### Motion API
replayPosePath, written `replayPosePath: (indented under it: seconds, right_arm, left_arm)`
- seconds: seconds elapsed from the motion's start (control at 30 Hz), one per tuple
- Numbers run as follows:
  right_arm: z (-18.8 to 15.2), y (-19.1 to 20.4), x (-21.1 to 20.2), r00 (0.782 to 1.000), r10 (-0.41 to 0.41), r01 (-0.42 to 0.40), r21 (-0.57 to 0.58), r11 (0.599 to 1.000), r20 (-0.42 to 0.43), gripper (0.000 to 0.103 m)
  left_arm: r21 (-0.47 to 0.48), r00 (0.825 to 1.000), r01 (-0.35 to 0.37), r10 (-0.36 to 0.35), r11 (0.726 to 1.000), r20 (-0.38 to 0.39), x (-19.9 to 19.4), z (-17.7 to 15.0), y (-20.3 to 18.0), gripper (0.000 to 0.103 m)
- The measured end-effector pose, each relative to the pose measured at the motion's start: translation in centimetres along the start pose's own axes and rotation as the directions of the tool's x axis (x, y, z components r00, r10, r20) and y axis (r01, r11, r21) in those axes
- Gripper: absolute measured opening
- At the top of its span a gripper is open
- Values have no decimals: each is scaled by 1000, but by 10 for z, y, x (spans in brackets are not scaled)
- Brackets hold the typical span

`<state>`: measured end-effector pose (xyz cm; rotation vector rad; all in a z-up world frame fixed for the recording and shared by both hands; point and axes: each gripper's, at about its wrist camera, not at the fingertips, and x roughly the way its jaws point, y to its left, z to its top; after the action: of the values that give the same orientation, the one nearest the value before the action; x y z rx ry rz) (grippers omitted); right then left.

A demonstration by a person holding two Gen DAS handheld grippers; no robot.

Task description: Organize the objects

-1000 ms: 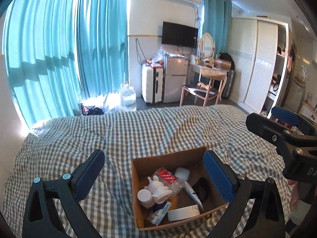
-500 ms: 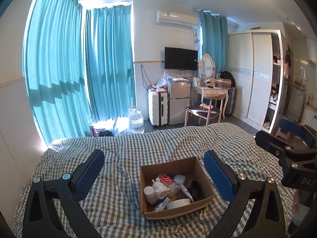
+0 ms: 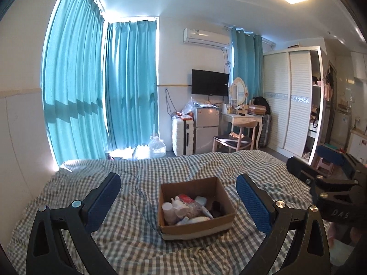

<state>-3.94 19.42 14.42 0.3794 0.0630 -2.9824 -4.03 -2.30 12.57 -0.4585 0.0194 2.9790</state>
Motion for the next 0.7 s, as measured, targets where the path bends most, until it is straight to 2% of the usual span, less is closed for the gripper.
replayPosePath:
  seconds: [0.07,0.23,0.3,0.4,0.57,0.7]
  right_arm:
    - [-12,3,1,1000,-8,8,-16,1000,3,102]
    - [-46,6,12,1000,-3,3,-37,999,-9,102]
    - [-58,5,17,1000,-13,13,-31,999,-9,102]
    - [-82,2,25,1000,-10,9,-24,1000,-15,102]
    - [-116,-2,36,995,-94,93,-63,994,-19,102]
    - [-136,-9,46,995,-82,80,-36,996,-55,102]
  left_arm:
    - [-8,1000,-11,11,1000,3,-2,-9,0,103]
    - [35,993,-113,113,993,23,5,-41,2,103]
    - [29,990,-138,138,990,8,14,-55,5,103]
    - [-2,991,-130,130,991,-18,25,-75,12,103]
    - [14,986,-169,168,986,10,34,-94,11,103]
    - [-34,990,-139,138,990,-18,41,-107,17,103]
